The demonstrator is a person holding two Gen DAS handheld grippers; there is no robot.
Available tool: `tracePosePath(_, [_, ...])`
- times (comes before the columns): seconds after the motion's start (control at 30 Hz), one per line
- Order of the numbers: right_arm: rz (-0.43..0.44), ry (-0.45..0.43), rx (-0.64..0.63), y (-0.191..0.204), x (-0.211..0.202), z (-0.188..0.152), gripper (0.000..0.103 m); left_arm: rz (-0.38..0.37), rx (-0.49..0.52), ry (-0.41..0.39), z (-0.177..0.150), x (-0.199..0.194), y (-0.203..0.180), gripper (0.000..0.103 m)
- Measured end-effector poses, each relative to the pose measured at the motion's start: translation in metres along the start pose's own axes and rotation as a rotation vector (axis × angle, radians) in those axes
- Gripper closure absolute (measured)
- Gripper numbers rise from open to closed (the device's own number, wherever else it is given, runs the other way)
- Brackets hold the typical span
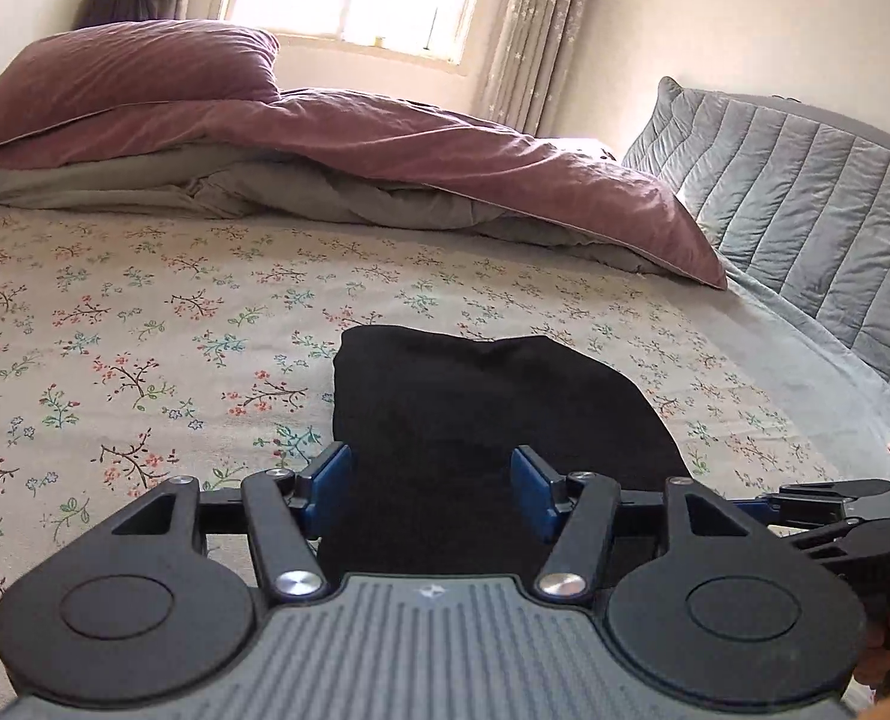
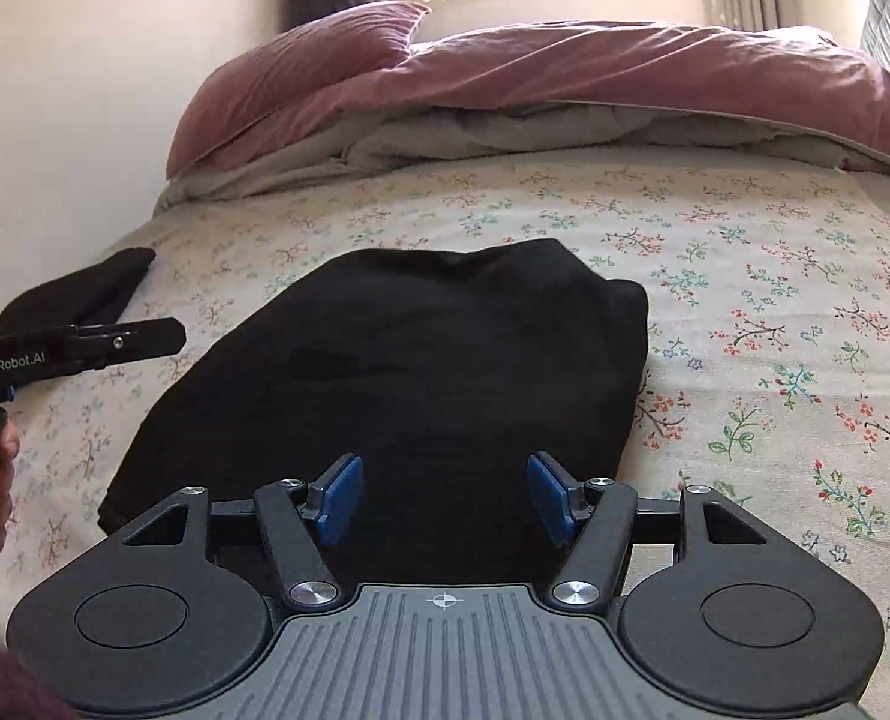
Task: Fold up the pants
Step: 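Press the folded trousers flat with both tools and open them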
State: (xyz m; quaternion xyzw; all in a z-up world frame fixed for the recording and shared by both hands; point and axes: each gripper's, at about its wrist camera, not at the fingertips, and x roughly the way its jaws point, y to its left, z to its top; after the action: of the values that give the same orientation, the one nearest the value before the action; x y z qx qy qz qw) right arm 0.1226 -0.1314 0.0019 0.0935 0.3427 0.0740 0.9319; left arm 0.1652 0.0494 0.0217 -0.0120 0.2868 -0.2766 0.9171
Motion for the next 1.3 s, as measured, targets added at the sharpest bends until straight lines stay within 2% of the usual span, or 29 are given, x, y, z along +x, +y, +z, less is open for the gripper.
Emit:
tracePosePath(0.1, [-0.011, 0.032, -0.098, 0.018, 0.001, -0.016, 0.042, -0.019, 0.068, 0.069, -0.019, 0.003, -0.012, 0.032])
tracePosePath(0.23, [-0.047, 0.035, -0.19, 0.032, -0.01, -0.036, 0.042, 0.017, 0.178, 0.129, -0.046, 0.006, -0.02, 0.032])
tracePosePath(0.37, [-0.012, 0.054, -0.183, 0.027, -0.027, -0.045, 0.042, 0.034, 0.2, 0.141, -0.068, -0.002, -0.012, 0.031])
tracePosePath(0.47, [-0.027, 0.064, -0.21, 0.027, -0.038, -0.052, 0.042, 0.056, 0.205, 0.161, -0.074, -0.012, -0.008, 0.031])
tracePosePath(0.57, [-0.03, 0.057, -0.2, 0.026, -0.056, -0.056, 0.04, 0.089, 0.189, 0.178, -0.073, -0.028, -0.006, 0.031])
tracePosePath(0.7, [-0.025, 0.018, -0.112, 0.015, -0.08, -0.055, 0.03, 0.133, 0.148, 0.168, -0.063, -0.043, -0.013, 0.026])
tracePosePath(0.83, [-0.056, -0.009, -0.029, 0.005, -0.094, -0.048, 0.027, 0.172, 0.09, 0.184, -0.053, -0.051, -0.029, 0.013])
tracePosePath(0.97, [-0.117, -0.037, 0.012, 0.001, -0.103, -0.039, 0.016, 0.226, 0.052, 0.188, -0.045, -0.051, -0.045, 0.0])
tracePosePath(1.07, [-0.16, -0.043, 0.03, 0.001, -0.104, -0.037, 0.012, 0.264, 0.015, 0.191, -0.043, -0.05, -0.054, 0.0])
tracePosePath(1.2, [-0.199, -0.023, 0.034, 0.006, -0.098, -0.034, 0.001, 0.295, -0.011, 0.233, -0.042, -0.043, -0.059, 0.0])
tracePosePath(1.3, [-0.223, 0.008, 0.035, 0.01, -0.092, -0.035, 0.0, 0.324, -0.04, 0.266, -0.043, -0.037, -0.06, 0.0])
